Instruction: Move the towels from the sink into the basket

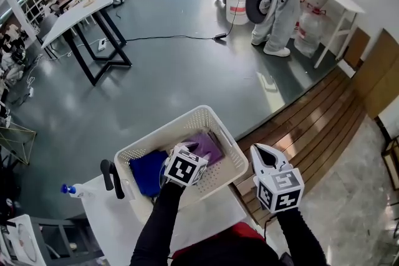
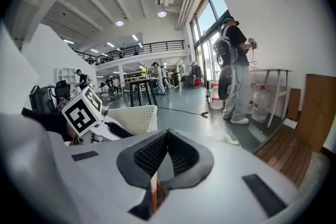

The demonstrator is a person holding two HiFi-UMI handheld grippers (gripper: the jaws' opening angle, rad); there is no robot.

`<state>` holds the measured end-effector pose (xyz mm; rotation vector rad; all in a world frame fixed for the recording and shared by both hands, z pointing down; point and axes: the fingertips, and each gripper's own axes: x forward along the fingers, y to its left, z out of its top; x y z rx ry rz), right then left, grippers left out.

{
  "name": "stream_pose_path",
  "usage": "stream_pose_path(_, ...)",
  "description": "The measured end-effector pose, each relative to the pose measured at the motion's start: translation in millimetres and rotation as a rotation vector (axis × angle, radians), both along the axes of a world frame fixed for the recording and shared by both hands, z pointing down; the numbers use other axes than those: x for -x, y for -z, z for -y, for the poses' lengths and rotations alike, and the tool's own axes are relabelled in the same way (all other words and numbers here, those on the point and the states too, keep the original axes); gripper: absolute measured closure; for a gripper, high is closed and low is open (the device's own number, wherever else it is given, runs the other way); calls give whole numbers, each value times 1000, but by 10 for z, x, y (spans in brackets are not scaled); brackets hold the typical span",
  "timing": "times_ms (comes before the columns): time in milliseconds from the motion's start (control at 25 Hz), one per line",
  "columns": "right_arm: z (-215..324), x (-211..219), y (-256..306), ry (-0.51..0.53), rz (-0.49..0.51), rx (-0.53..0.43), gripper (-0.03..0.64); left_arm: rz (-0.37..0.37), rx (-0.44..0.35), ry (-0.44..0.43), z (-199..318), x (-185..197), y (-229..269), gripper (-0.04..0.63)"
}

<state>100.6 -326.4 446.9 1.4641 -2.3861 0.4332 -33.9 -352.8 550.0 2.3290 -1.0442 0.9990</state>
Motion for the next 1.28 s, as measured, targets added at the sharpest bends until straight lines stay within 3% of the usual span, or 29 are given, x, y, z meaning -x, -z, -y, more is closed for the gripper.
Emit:
stream_pose_path(240, -43, 4, 78, -2, 4, -16, 608, -67, -56, 37, -1, 15, 231, 450)
stream_pose_path(400, -72, -22, 160, -8, 6, -33, 609, -77, -79, 39, -41, -2, 340, 459)
stream_pose_path(960, -193, 35, 376, -10, 31, -81, 609, -111, -228, 127, -150, 174, 865, 588)
stream_pose_path(1280, -241, 87, 472, 1, 45, -104, 609, -181, -318, 173, -236, 231, 1186, 591)
